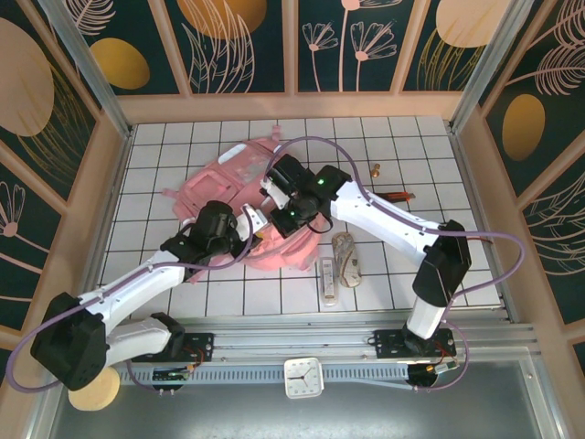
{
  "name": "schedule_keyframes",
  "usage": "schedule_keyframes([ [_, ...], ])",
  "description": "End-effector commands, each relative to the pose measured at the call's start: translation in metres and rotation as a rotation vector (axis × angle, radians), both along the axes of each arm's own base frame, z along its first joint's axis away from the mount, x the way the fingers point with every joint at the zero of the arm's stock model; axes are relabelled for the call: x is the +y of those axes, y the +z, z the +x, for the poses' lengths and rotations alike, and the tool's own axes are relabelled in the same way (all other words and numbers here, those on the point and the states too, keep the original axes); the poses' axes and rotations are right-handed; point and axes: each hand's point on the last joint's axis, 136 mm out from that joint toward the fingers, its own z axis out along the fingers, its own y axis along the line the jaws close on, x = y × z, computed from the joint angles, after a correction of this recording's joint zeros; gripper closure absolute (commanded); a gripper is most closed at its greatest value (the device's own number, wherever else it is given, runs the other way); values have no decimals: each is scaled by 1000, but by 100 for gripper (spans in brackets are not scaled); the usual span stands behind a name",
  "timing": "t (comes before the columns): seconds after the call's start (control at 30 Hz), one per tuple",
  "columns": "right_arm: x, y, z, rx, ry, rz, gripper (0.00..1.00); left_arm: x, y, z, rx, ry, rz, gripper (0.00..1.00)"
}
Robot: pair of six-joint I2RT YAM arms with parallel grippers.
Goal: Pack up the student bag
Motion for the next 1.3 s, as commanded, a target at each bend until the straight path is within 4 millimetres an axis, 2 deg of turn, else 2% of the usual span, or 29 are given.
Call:
schedule_keyframes([
  [0.0,16,33,-6,-12,39,99,100,-5,-2,0,53,0,-18,100],
  [0.1,3,16,-4,-6,65,34,100,1,2,-8,52,-5,6,100],
  [0.2,-30,-11,6,-12,74,-89,100,14,6,-17,20,-17,55,100],
  [0.23,-41,-17,13,-17,66,-105,100,19,6,-20,21,-16,73,100],
  [0.43,-94,-19,72,-88,-61,-100,100,38,15,-29,3,16,136,100],
  [0.5,-104,-25,90,-95,-96,-94,100,44,18,-30,-11,28,152,100],
  [0.6,-108,-37,116,-112,-125,-105,100,52,22,-33,-43,39,173,100],
  [0.7,-94,-39,129,-97,-112,-95,100,56,26,-32,-62,52,168,100],
  [0.73,-82,-34,128,-99,-89,-75,100,55,27,-32,-65,48,153,90],
  [0.77,-71,-30,124,-111,-59,-69,100,52,29,-32,-73,44,142,68],
  [0.8,-61,-27,119,-121,-31,-64,100,50,30,-31,-76,38,129,54],
  [0.83,-51,-23,112,-126,-3,-54,100,46,33,-30,-80,31,105,35],
  [0.87,-42,-20,104,-120,17,-45,100,40,36,-29,-78,20,74,4],
  [1.0,-17,-2,75,-92,66,12,100,21,46,-19,-62,1,14,1],
  [1.1,-2,22,58,-83,82,78,100,7,58,-11,-80,-5,-26,1],
  [1.2,7,47,47,-105,99,133,100,-11,64,-7,-69,-22,-68,1],
  [1.27,7,58,44,-111,102,155,100,-20,58,-2,-63,-6,-68,1],
])
